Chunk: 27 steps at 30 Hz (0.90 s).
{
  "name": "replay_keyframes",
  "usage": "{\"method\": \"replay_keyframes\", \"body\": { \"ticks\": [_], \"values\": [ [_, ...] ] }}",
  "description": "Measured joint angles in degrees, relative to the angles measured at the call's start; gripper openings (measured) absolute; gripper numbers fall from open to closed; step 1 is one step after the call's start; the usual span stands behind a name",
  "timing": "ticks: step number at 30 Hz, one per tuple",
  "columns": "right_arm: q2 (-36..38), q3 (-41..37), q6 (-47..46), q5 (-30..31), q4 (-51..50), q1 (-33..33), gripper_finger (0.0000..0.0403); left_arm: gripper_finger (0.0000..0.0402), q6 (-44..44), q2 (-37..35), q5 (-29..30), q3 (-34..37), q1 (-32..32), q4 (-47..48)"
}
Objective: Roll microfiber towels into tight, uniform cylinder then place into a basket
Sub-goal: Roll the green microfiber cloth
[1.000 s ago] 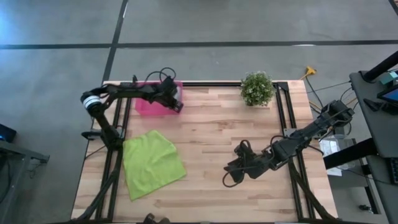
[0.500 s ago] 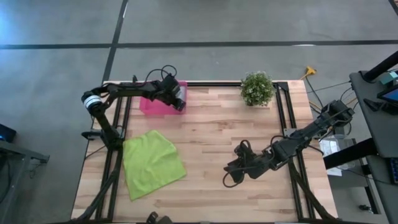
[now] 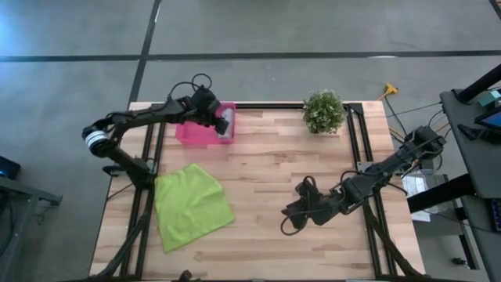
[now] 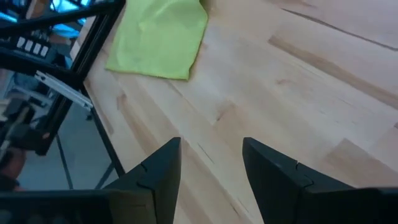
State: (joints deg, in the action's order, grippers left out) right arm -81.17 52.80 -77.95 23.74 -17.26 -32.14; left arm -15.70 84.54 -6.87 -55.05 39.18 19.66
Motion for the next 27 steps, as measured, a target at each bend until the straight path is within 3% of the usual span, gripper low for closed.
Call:
{"method": "replay_keyframes", "body": {
  "ticks": [7, 14, 21, 24, 27],
  "values": [
    [0.0, 0.0, -4.3, 2.0, 0.9, 0.2, 0.0166, 0.0198, -0.1, -10.3, 0.8, 0.1, -0.5, 6.0],
    [0.0, 0.0, 10.1, 7.5, 7.9, 0.7, 0.0166, 0.0198, -1.7, -21.8, 0.6, -0.2, -3.3, 8.9],
    [0.0, 0.0, 15.6, 9.8, 14.6, 5.4, 0.0166, 0.0198, -4.0, -33.3, -1.6, 0.0, -11.9, 9.1],
    [0.0, 0.0, 20.6, 5.9, 19.5, 8.3, 0.0166, 0.0198, -5.7, -36.4, -1.6, 0.1, -17.4, 9.4],
    [0.0, 0.6, 26.7, -3.5, 22.3, 11.8, 0.0166, 0.0197, -7.9, -38.0, -0.4, 0.1, -24.2, 10.1]
  ]
}}
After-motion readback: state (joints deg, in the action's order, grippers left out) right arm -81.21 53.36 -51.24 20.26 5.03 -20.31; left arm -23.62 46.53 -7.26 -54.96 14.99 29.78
